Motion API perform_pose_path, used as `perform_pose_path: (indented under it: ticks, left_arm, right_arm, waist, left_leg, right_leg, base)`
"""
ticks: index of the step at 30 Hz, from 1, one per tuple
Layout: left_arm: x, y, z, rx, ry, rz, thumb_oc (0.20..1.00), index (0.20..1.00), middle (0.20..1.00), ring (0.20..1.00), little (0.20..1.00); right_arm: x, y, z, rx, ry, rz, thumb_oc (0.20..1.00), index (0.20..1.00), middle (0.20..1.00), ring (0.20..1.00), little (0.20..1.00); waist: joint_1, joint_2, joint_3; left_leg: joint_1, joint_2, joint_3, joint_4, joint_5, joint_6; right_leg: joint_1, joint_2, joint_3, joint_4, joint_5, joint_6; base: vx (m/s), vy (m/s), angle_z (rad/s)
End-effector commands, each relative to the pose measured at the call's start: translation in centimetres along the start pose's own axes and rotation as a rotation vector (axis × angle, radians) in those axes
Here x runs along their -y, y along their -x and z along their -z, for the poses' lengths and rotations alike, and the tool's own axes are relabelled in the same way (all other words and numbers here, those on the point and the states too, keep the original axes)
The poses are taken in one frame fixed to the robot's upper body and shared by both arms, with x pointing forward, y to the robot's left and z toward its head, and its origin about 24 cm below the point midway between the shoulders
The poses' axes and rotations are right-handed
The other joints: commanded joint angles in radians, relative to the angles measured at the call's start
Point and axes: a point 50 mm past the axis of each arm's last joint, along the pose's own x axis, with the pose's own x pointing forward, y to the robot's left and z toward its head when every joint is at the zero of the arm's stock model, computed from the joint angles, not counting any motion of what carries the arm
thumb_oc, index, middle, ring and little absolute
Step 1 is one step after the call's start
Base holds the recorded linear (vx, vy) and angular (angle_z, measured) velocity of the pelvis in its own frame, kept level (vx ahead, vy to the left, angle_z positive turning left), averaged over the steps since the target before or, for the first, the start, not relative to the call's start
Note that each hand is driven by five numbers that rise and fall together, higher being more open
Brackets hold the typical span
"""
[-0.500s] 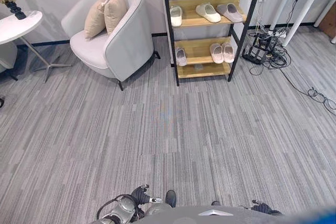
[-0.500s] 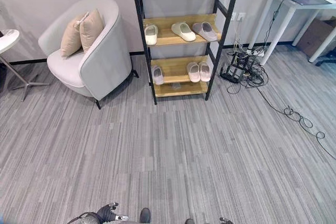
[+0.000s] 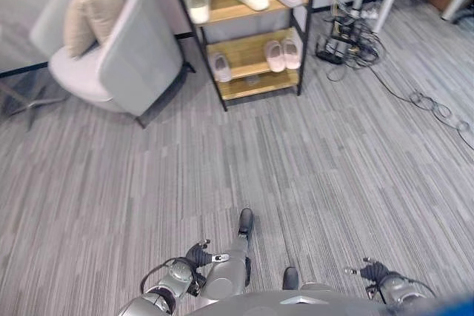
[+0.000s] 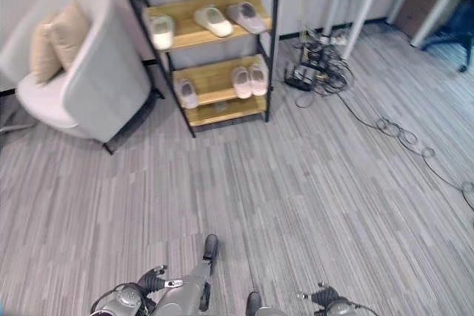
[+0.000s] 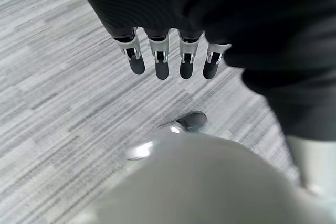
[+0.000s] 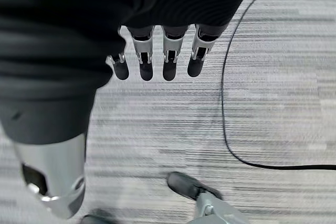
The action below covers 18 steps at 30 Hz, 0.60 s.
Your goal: Arrange the slippers neatly on the shoe rack.
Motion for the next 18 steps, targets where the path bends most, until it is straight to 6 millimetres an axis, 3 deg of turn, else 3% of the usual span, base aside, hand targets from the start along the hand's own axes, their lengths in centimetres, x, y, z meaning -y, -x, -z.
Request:
perform_pose_path:
  ticks: [1,2,3,5,8,11,12,15,16,17,18]
  left_arm:
    - [0.1,0.0,0.0,0.007,-0.042,-0.007,1.0,1.0,1.0,1.0,1.0]
    - [-0.3,0.0,-0.1,0.01,-0.026,-0.023,1.0,1.0,1.0,1.0,1.0]
    - [-0.8,0.0,-0.5,0.021,0.003,-0.045,1.0,1.0,1.0,1.0,1.0]
    - [-1.5,-0.1,-1.1,0.043,0.013,-0.066,1.0,1.0,1.0,1.0,1.0]
    - [-2.0,-0.1,-2.1,0.071,0.005,-0.087,1.0,1.0,1.0,1.0,1.0]
    - [-2.0,-0.2,-2.6,0.086,-0.007,-0.083,1.0,1.0,1.0,1.0,1.0]
    - [-1.3,-0.2,-2.2,0.069,-0.038,-0.058,1.0,1.0,1.0,1.0,1.0]
    - [-0.7,-0.1,-0.8,0.018,-0.056,-0.033,1.0,1.0,1.0,1.0,1.0]
    - [-0.5,-0.1,-0.3,0.0,-0.071,-0.024,1.0,1.0,1.0,1.0,1.0]
    - [0.5,0.3,1.8,-0.061,-0.088,0.008,1.0,1.0,1.0,1.0,1.0]
    - [0.7,0.4,2.0,-0.067,-0.085,0.012,1.0,1.0,1.0,1.0,1.0]
  right_arm:
    - [-0.6,0.0,-1.2,0.071,-0.081,-0.01,1.0,1.0,1.0,1.0,1.0]
    - [-0.7,0.0,-1.5,0.079,-0.092,-0.014,1.0,1.0,1.0,1.0,1.0]
    - [-0.9,0.0,-1.7,0.087,-0.111,-0.02,1.0,1.0,1.0,1.0,1.0]
    - [-1.3,0.0,-1.8,0.094,-0.119,-0.026,1.0,1.0,1.0,1.0,1.0]
    - [-1.3,0.0,-1.2,0.075,-0.137,-0.023,1.0,1.0,1.0,1.0,1.0]
    - [-1.3,0.1,-0.7,0.056,-0.144,-0.02,1.0,1.0,1.0,1.0,1.0]
    - [-1.0,0.1,0.0,0.034,-0.152,-0.012,1.0,1.0,1.0,1.0,1.0]
    - [0.1,0.1,0.3,0.029,-0.161,0.028,1.0,1.0,1.0,1.0,1.0]
    - [0.6,0.2,0.5,0.022,-0.154,0.044,1.0,1.0,1.0,1.0,1.0]
    - [2.2,0.2,0.9,0.014,-0.124,0.093,1.0,1.0,1.0,1.0,1.0]
    - [2.5,0.2,0.8,0.016,-0.119,0.099,1.0,1.0,1.0,1.0,1.0]
  waist:
    - [0.026,0.003,-0.046]
    - [0.024,0.001,-0.041]
    - [0.013,0.01,-0.021]
    - [-0.001,0.028,-0.01]
    - [-0.026,0.032,0.008]
    - [-0.043,0.031,0.016]
    - [-0.066,0.026,0.015]
    - [-0.084,0.026,0.014]
    - [-0.086,0.023,0.009]
    - [-0.079,0.028,-0.029]
    - [-0.076,0.03,-0.038]
  left_leg:
    - [0.016,0.065,-0.015,0.076,-0.104,-0.002]
    - [0.034,0.057,-0.012,0.075,-0.114,0.012]
    - [0.065,0.051,-0.018,0.069,-0.126,0.037]
    - [0.132,0.055,-0.045,0.035,-0.144,0.057]
    - [0.195,0.048,-0.08,0.015,-0.167,0.056]
    - [0.225,0.041,-0.102,0.003,-0.181,0.051]
    - [0.274,0.037,-0.128,-0.025,-0.199,0.039]
    - [0.307,0.038,-0.155,-0.031,-0.213,0.025]
    - [0.313,0.036,-0.156,-0.028,-0.22,0.024]
    - [0.334,0.047,-0.152,-0.025,-0.24,0.015]
    - [0.336,0.055,-0.153,-0.014,-0.242,0.009]
  right_leg:
    - [-0.14,-0.135,0.039,0.295,0.094,0.111]
    - [-0.178,-0.151,0.045,0.372,0.156,0.117]
    - [-0.234,-0.177,0.034,0.517,0.261,0.117]
    - [-0.32,-0.17,0.022,0.6,0.252,0.093]
    - [-0.377,-0.103,0.049,0.514,0.167,0.073]
    - [-0.388,-0.074,0.057,0.416,0.148,0.077]
    - [-0.418,-0.043,0.071,0.262,0.175,0.095]
    - [-0.432,-0.028,0.089,0.203,0.212,0.111]
    - [-0.42,-0.031,0.091,0.189,0.214,0.108]
    - [-0.377,-0.028,0.087,0.17,0.204,0.09]
    - [-0.367,-0.021,0.088,0.175,0.193,0.084]
  base:
    - [0.22,0.226,-0.33]
    - [0.25,0.335,-0.35]
    - [0.25,0.325,0.21]
    - [0.37,0.29,0.52]
    - [0.32,0.083,0.4]
    - [0.26,-0.019,0.81]
    - [0.31,-0.078,0.87]
    - [0.32,-0.148,0.96]
    - [0.34,-0.277,0.6]
    - [0.34,-0.31,0.39]
    - [0.34,-0.331,0.08]
